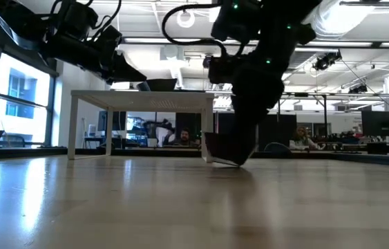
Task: Pick & Place Mini shaped plates
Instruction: Stack the black distorted square plate on top of the black distorted square plates on the shelf
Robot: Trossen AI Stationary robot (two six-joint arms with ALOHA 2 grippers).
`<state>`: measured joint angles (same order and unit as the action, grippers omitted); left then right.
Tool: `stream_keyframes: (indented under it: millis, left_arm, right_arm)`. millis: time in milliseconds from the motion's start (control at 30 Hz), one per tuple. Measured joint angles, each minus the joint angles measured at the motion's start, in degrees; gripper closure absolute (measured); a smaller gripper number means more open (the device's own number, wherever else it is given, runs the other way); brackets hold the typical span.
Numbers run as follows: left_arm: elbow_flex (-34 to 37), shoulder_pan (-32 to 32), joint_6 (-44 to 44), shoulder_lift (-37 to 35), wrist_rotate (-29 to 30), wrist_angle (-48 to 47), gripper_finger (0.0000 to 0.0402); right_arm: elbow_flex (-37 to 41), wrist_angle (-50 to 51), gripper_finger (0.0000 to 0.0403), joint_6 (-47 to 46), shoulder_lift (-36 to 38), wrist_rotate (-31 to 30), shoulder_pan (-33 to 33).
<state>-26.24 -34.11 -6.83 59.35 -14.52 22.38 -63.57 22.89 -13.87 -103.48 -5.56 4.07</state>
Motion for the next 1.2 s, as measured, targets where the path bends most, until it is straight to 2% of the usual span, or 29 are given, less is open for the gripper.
stream_keyframes:
  millis: [100, 267, 433, 567, 733, 900, 1000, 1200]
  left_arm:
    - [0.0, 0.0, -0.1, 0.0, 0.0, -0.6, 0.0401]
    - [0.0, 0.0, -0.4, 0.0, 0.0, -0.7, 0.0401]
    - [0.0, 0.0, 0.2, 0.0, 0.1, -0.3, 0.0401]
    - [-0.1, 0.0, 1.3, 0.0, 0.1, 0.7, 0.0401]
    - [-0.1, 0.0, 1.3, 0.0, 0.7, 1.1, 0.0401]
    - [-0.1, 0.0, 1.2, 0.0, 0.7, 4.5, 0.0401]
    - [-0.1, 0.0, 1.1, 0.0, 0.7, 6.3, 0.0401]
    - [-0.1, 0.0, 1.0, -0.7, -0.2, 8.0, 0.0401]
  right_arm:
    - [-0.9, -0.5, 0.0372, 1.0, -0.2, -0.8, 0.0]
    - [-2.6, 1.3, 0.0322, 1.1, 1.2, -3.1, 0.2]
    - [-2.9, 3.9, 0.0280, 1.0, 5.1, -5.3, 0.2]
    - [-2.9, 6.9, 0.0266, 0.9, 8.9, -7.8, 0.2]
    - [-2.4, 10.5, 0.0268, 0.9, 13.0, -10.6, 0.2]
    - [1.5, 11.2, 0.0281, 1.2, 16.4, -12.0, 0.2]
    - [6.3, 7.3, 0.0294, 1.0, 19.0, -11.9, 0.1]
    - [19.9, -8.4, 0.0330, -1.4, 24.4, -9.4, -0.9]
